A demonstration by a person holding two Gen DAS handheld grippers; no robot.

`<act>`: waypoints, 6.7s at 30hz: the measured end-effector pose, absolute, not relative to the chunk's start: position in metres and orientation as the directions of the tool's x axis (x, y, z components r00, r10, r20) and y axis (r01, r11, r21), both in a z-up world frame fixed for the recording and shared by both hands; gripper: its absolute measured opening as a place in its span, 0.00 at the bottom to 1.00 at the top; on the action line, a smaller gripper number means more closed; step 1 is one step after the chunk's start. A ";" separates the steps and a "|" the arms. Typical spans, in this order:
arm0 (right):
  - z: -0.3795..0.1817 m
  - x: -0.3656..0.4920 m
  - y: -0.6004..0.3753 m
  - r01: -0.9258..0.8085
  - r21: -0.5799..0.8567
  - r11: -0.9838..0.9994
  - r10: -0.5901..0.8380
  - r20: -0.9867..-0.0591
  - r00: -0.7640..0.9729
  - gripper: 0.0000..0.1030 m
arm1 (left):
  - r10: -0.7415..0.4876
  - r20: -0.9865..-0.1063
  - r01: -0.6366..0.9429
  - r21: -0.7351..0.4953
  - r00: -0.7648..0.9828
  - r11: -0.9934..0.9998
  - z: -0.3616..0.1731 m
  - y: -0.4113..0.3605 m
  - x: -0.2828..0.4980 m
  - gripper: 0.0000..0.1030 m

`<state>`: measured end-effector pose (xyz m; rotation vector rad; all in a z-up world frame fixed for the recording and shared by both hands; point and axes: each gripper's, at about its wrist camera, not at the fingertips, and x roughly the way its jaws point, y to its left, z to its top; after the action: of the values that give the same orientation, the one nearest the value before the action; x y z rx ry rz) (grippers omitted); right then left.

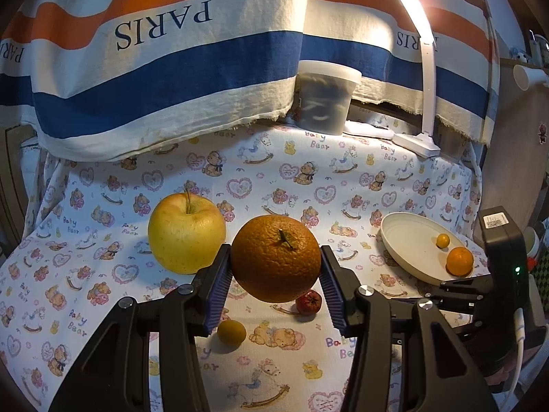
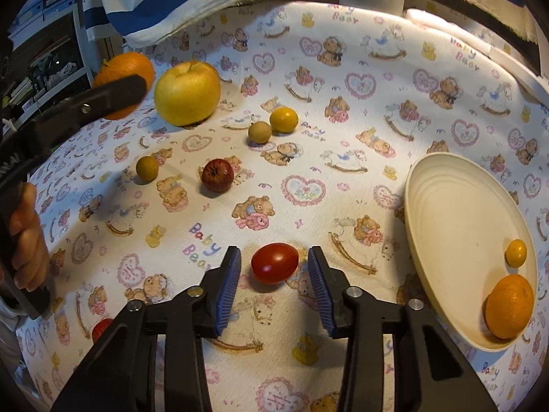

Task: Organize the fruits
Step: 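Lift the orange with the left tool while the right tool grasps the red cherry tomato, then lower the orange onto the plate and open the left tool while the right tool carries the tomato over, then lower the red cherry tomato onto the plate and open the right tool, then move the left tool to the small red apple and close on it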

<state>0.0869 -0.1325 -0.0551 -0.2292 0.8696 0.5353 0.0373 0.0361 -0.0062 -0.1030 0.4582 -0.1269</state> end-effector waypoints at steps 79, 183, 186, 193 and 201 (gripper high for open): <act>0.003 0.096 -0.352 0.006 0.210 0.978 0.127 -0.615 0.778 0.27 | -0.306 -0.759 0.403 -0.063 0.574 0.913 -0.007 -0.173 0.136 0.47; 0.007 0.052 -0.255 -0.341 0.203 0.918 0.397 -0.495 0.773 1.00 | -0.092 -0.414 0.121 0.045 0.906 0.992 0.011 0.013 -0.023 1.00; 0.000 0.055 -0.247 -0.406 0.252 0.878 0.476 -0.534 0.699 1.00 | -0.043 -0.473 0.091 0.080 0.880 0.993 0.003 0.015 -0.027 1.00; -0.013 0.051 -0.223 -0.483 0.201 0.852 0.500 -0.584 0.639 0.96 | -0.078 -0.624 0.156 0.070 0.777 0.985 -0.024 0.019 -0.039 1.00; -0.019 0.047 -0.211 -0.513 0.156 0.844 0.490 -0.612 0.620 0.84 | -0.142 -0.691 0.271 0.081 0.709 0.959 -0.037 0.004 -0.056 0.94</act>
<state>0.0469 -0.2110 -0.0188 -0.0356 0.6931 0.5772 -0.0558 0.0037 -0.0367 0.1817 0.7494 -0.2302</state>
